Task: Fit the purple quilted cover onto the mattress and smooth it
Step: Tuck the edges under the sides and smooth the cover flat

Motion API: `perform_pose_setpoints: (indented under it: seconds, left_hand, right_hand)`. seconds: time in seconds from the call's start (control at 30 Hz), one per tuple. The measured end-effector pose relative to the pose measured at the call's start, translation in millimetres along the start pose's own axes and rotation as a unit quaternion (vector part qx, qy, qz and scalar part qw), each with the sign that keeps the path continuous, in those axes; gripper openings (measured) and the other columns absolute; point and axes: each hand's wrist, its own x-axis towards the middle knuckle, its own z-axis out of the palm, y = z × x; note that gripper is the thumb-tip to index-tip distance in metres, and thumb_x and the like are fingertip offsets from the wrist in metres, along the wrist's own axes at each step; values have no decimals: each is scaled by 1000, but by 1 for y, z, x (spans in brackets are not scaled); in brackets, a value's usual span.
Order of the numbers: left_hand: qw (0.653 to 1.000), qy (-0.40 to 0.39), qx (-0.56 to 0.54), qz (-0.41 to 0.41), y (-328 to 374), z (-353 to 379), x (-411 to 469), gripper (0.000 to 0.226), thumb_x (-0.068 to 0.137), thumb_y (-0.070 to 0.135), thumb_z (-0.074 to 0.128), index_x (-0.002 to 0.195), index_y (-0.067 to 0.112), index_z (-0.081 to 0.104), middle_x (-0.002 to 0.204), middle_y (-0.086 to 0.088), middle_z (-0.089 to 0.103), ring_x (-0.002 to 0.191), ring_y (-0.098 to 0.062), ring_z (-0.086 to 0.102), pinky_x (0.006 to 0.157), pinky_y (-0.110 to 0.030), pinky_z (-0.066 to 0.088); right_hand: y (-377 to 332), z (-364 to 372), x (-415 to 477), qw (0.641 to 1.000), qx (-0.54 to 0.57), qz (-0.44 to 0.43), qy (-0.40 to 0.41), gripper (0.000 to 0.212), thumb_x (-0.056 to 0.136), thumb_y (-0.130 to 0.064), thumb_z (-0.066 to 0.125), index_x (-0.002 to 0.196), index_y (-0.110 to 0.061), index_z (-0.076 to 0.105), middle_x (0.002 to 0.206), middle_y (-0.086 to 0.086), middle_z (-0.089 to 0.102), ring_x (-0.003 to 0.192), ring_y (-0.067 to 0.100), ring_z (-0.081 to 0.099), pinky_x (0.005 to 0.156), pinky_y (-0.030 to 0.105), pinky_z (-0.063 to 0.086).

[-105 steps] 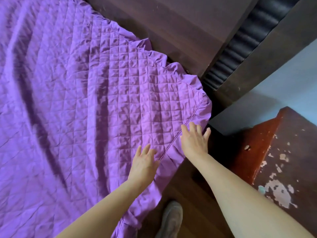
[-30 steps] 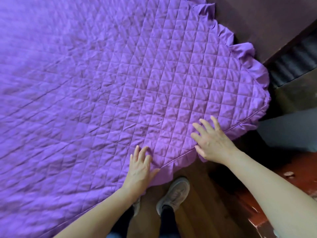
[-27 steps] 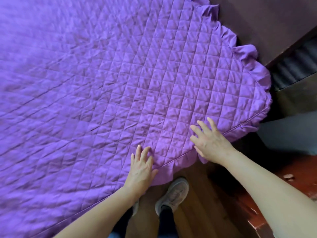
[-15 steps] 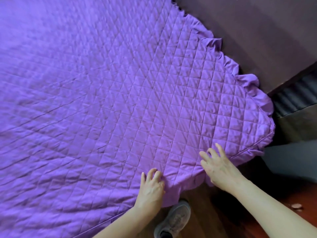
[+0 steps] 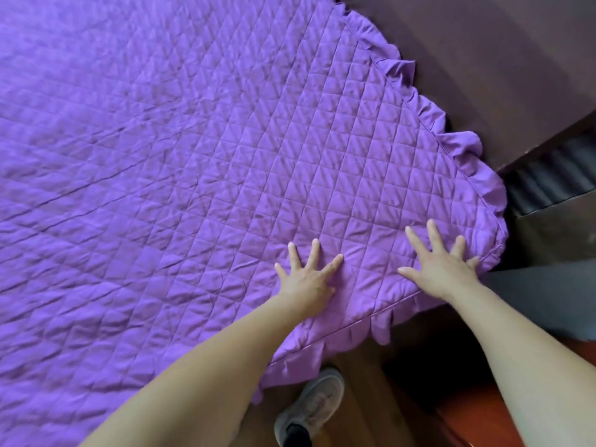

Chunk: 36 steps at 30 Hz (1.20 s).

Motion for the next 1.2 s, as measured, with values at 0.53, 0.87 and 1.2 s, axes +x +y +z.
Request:
perform_pose_setpoints:
  seconds: [0.53,0.87,1.2]
  left_hand:
    - [934,300,-108,-163,-240,116,-251,20,76,23,40,75,7,52,107,-20,55,101,-28,48,80,-34,50]
    - [986,99,-58,-121,-316,176,-314,49,50,29,81,81,10,49,112,-14,40,109,-36,45,68,-49,55]
    - [982,146,23,-117,-320,203,-322,20,75,13,36,88,4,48,104,-16,49,102,-36,56,76,-46,54]
  right_hand:
    - [-255,109,-144,882,-86,-417,204,40,56,-19,83,91,-16,63,124,17,58,117,43,52,95,68,35]
    - [-352,167,-202,850,-222,-472,67,48,35,-19,89,78,-13,66,116,18,64,108,51,56,84,70,40]
    - [-344,188,-203,834,-254,-467,144,37,72,-4,31,82,-9,66,114,19,64,106,47,59,84,69,43]
